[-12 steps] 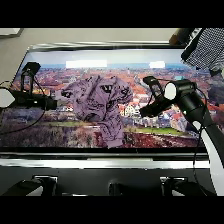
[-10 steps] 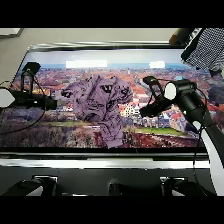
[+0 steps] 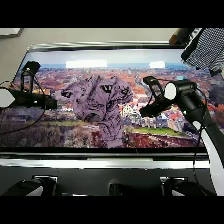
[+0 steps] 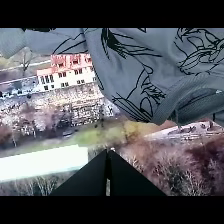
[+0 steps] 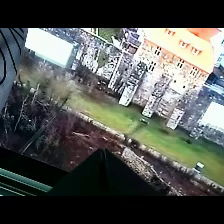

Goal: Fold the clothes and pants, and hang the long-sleeved shirts on hangers.

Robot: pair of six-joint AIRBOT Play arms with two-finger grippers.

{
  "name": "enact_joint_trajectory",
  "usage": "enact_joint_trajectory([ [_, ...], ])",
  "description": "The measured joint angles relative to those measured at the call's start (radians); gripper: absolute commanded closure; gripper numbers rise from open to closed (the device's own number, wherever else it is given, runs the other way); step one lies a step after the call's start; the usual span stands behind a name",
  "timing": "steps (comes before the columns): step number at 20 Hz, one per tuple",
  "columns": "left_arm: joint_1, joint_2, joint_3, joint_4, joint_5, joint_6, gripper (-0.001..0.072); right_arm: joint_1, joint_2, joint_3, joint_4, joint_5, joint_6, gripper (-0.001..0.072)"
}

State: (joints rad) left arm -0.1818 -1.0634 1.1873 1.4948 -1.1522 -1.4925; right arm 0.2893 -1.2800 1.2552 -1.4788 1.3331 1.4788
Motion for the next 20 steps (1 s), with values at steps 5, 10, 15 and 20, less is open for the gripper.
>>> enact_joint_trajectory([
  [5,0.002,-0.006,0.0,0.0,0.058,-0.005,0.0002,0.0,0.0,0.0,0.0,0.0,0.001,0.068],
  [10,0.106,-0.115,-0.024,-0.085,0.095,-0.039,0.0002,0.0,0.0,0.0,0.0,0.0,0.002,0.068],
  [15,0.256,-0.34,-0.049,-0.465,0.166,0.104,0.0002,0.0,0.0,0.0,0.0,-0.003,0.004,0.068],
  [20,0.274,-0.519,-0.053,-0.674,0.183,0.192,0.0017,0.0,-0.001,0.0,0.002,-0.017,0.045,0.0215],
])
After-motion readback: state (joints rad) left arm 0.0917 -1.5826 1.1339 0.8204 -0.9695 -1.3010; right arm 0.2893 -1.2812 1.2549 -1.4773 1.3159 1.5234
